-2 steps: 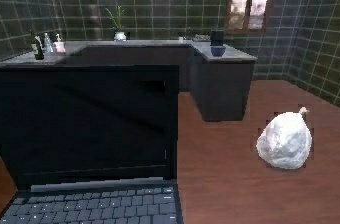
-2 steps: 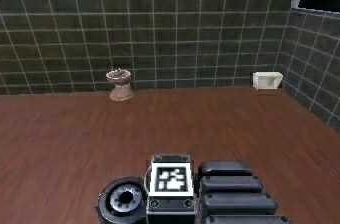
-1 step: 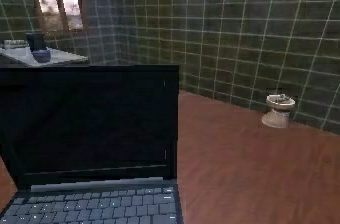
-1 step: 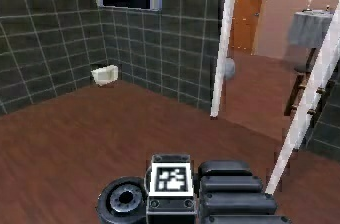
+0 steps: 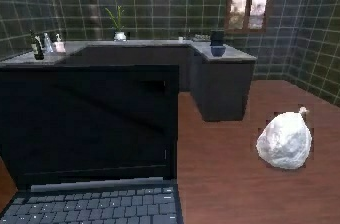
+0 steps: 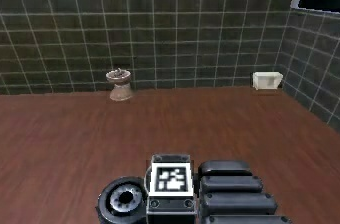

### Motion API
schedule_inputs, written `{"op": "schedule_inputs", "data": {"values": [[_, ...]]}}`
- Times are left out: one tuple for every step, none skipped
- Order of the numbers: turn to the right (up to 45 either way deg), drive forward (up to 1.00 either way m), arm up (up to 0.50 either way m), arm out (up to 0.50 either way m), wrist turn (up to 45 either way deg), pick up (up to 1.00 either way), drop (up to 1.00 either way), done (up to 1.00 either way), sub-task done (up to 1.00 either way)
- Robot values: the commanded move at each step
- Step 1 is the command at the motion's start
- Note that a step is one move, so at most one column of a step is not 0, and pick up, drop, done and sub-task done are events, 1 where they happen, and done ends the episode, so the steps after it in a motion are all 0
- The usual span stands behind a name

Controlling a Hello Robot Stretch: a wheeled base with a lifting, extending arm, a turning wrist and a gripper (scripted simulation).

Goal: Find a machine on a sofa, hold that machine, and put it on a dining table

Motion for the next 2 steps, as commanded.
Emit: {"op": "schedule_inputs", "data": {"values": [[-45.0,0.0,0.0,0.0,0.0,0.0,0.0,0.0,0.0],[-21.0,0.0,0.0,0.0,0.0,0.0,0.0,0.0,0.0]]}}
